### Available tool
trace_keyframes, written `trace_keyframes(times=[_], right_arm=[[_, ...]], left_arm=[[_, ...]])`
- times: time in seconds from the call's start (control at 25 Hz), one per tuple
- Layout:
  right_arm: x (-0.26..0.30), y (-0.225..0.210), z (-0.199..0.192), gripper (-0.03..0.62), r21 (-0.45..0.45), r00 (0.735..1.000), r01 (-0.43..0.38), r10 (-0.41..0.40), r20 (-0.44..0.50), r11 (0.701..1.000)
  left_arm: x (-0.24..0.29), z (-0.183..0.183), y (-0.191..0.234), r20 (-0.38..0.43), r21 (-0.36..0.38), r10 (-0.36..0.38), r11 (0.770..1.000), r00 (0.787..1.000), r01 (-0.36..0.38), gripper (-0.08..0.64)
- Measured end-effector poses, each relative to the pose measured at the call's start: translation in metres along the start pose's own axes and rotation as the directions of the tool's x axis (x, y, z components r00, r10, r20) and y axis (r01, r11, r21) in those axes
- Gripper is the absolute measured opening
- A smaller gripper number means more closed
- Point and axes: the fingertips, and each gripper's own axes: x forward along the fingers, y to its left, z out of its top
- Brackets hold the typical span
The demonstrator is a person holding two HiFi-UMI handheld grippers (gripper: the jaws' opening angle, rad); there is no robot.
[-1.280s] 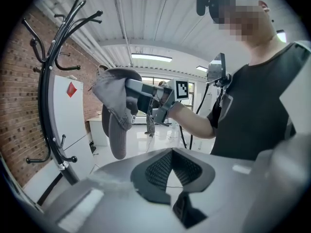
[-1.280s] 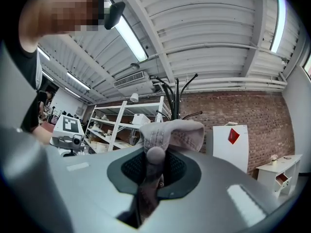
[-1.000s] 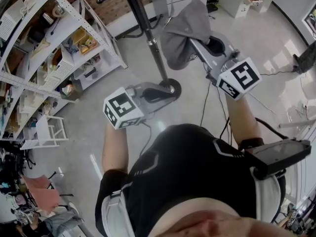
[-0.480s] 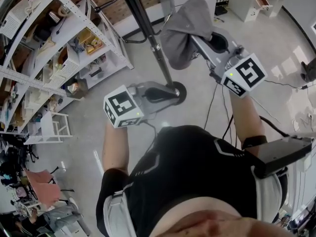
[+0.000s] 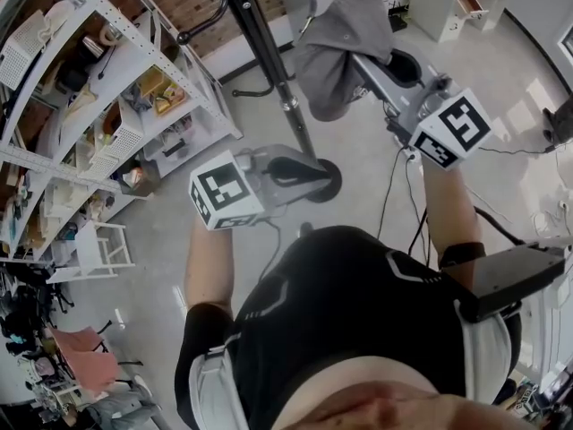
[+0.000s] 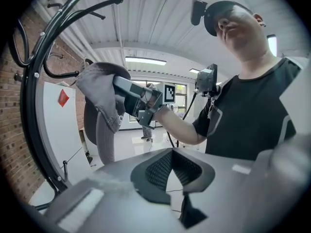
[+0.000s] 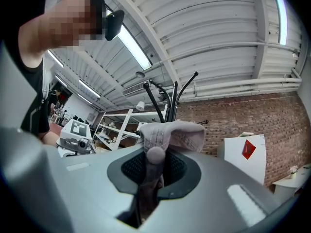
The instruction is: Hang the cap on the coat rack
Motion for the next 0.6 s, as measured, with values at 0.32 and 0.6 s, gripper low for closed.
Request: trace_keyframes(times=[0.32,0.6], right_arm=[[0.029,-0.022,-0.009,0.043,0.011,1.000,0.017,-0.017,-0.020,1.000],[0.038,-0.039,-0.028,0.043,0.049,0.999,0.028,-0.026,-0.046,0.998]], left_arm=[[-0.013,-0.001,0.026,0.037,-0.001,-0.031,1.000,0.999,0.031,0.156],[-0.010,-0.002,0.043,0.051,-0.005,-0.048,0.999,0.998,0.048,0.156]])
